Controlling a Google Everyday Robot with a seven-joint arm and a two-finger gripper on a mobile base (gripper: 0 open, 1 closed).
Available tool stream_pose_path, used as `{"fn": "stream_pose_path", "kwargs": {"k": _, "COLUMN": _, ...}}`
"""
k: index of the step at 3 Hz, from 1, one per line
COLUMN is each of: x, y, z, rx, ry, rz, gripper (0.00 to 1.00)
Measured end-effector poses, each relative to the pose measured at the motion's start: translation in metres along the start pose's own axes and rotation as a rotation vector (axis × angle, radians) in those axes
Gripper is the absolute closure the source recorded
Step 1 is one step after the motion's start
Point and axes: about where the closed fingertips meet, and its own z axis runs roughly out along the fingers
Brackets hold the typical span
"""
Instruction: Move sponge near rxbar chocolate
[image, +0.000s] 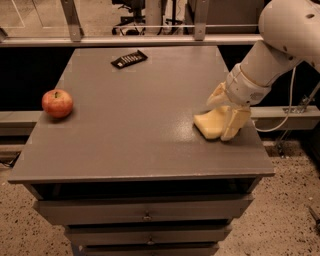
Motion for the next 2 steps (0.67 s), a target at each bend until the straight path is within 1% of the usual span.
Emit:
{"fn": "stream_pose_path", "kwargs": {"k": 1, "x": -0.006, "y": -0.008, "z": -0.011, "rx": 0.017, "ry": -0.005, "rz": 0.015, "gripper": 0.66}}
{"fn": "stream_pose_path", "kwargs": {"k": 2, "x": -0.012, "y": -0.019, "z": -0.031, "rx": 0.047, "ry": -0.012, "rz": 0.048, "gripper": 0.89}}
